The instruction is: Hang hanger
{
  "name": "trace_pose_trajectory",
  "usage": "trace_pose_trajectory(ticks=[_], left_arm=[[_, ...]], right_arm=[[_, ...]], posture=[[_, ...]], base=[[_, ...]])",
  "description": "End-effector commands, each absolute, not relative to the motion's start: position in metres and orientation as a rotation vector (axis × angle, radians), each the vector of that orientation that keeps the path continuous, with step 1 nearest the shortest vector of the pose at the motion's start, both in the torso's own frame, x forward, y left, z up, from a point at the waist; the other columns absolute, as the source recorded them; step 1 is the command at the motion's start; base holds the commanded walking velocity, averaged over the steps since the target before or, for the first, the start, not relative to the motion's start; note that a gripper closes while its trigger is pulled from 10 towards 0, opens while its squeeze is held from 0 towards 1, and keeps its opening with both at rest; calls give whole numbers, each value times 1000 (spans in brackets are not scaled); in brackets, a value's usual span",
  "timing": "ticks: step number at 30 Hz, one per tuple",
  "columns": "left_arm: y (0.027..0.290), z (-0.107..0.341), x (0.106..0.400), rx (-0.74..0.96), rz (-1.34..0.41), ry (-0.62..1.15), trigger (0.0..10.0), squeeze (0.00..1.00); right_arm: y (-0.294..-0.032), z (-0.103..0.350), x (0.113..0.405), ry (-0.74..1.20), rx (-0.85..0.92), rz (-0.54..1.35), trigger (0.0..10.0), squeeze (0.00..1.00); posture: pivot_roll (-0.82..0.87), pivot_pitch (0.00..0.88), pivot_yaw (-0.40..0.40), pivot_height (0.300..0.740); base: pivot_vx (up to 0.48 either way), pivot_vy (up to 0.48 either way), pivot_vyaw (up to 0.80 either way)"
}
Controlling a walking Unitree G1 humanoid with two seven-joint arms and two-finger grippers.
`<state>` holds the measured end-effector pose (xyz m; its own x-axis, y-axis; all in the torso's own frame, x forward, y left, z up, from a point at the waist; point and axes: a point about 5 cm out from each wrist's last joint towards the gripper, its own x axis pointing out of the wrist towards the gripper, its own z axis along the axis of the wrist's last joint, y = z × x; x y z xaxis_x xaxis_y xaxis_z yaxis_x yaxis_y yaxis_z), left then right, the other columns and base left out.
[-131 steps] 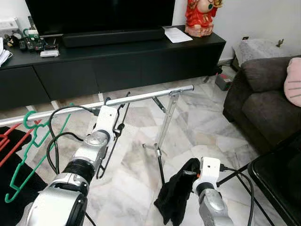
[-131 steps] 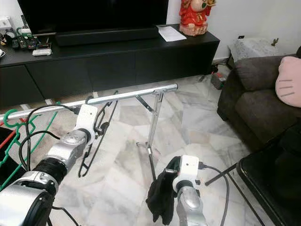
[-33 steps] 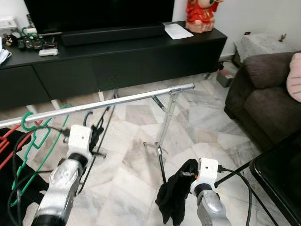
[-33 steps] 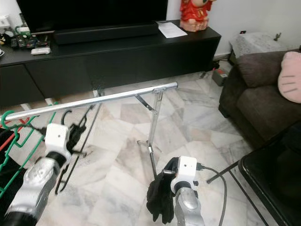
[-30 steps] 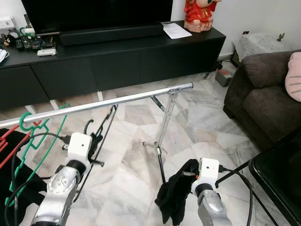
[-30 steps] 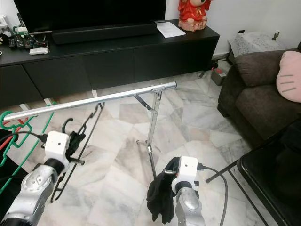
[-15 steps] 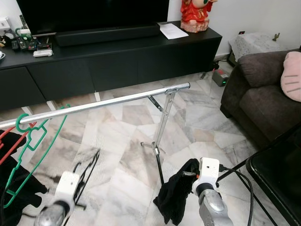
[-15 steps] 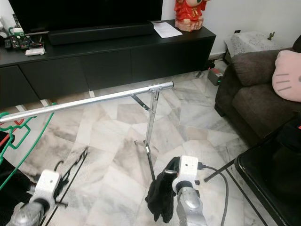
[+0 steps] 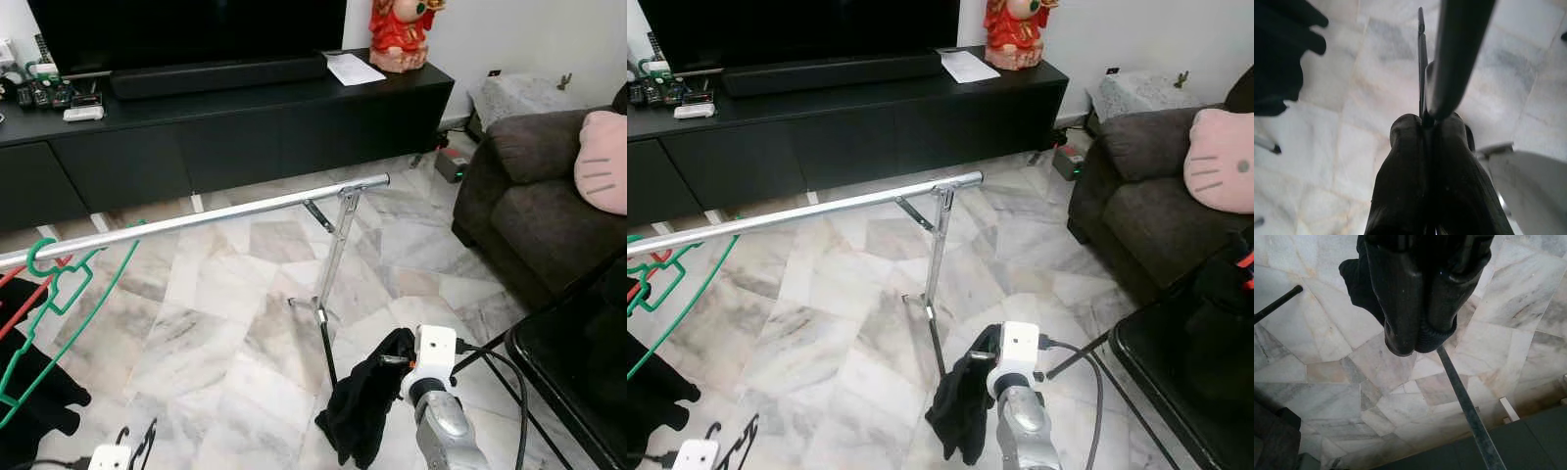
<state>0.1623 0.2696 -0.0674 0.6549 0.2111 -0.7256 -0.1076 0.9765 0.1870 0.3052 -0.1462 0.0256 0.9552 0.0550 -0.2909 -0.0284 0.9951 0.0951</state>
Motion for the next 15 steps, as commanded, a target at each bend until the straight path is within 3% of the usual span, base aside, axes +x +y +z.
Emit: trace_pose_trajectory(ticks=[1,9,15], left_arm=[[270,-72,154,115,205,864,10000,0],[268,-75,149,101,217,871,10000,0],[266,-76,148,99,214,874,10000,0]], right_arm=[[-147,25,305,297,82,44,10000,0],[-147,25,305,297,80,50,10000,0],[-146,25,305,297,80,52,10000,0]], posture=[[3,130,-34,740],[2,120,-36,740],[3,117,-37,740]], base=[[0,0,0],[0,0,0],[-256,0,0]])
